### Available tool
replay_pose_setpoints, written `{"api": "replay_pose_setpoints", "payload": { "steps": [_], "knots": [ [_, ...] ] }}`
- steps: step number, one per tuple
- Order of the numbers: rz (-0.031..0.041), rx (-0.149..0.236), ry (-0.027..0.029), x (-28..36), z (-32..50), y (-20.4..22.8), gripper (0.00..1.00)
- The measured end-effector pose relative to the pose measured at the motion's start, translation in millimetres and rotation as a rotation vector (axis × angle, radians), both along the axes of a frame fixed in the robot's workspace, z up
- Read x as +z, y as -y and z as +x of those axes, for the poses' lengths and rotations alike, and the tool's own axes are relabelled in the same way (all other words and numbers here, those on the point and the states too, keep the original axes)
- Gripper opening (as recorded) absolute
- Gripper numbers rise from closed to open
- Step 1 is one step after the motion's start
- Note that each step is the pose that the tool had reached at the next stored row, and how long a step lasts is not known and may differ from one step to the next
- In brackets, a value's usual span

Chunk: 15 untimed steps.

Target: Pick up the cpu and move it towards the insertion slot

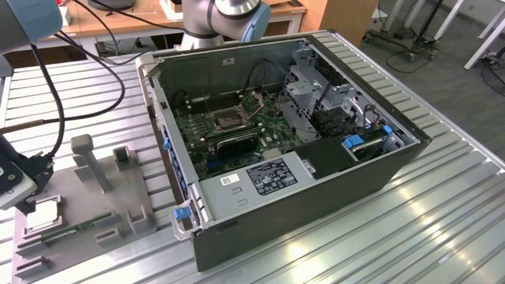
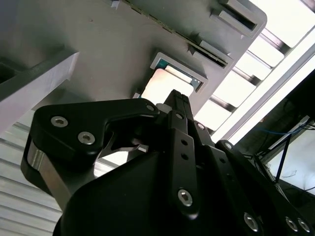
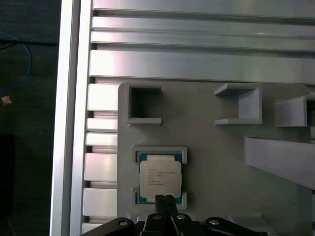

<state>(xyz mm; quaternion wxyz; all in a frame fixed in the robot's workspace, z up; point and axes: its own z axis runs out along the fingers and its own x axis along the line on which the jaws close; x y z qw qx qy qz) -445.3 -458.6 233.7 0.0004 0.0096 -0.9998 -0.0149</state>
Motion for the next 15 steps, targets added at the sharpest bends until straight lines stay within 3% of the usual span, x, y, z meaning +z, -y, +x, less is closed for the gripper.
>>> {"api": "replay_pose_setpoints", "payload": {
  "steps": [8, 15],
  "knots": [
    [-0.0002, 0.000, -0.0002, -7.6, 0.0, -0.2, 0.11],
    [-0.0052, 0.000, -0.0002, -8.8, 0.0, -1.6, 0.11]
  ]
}}
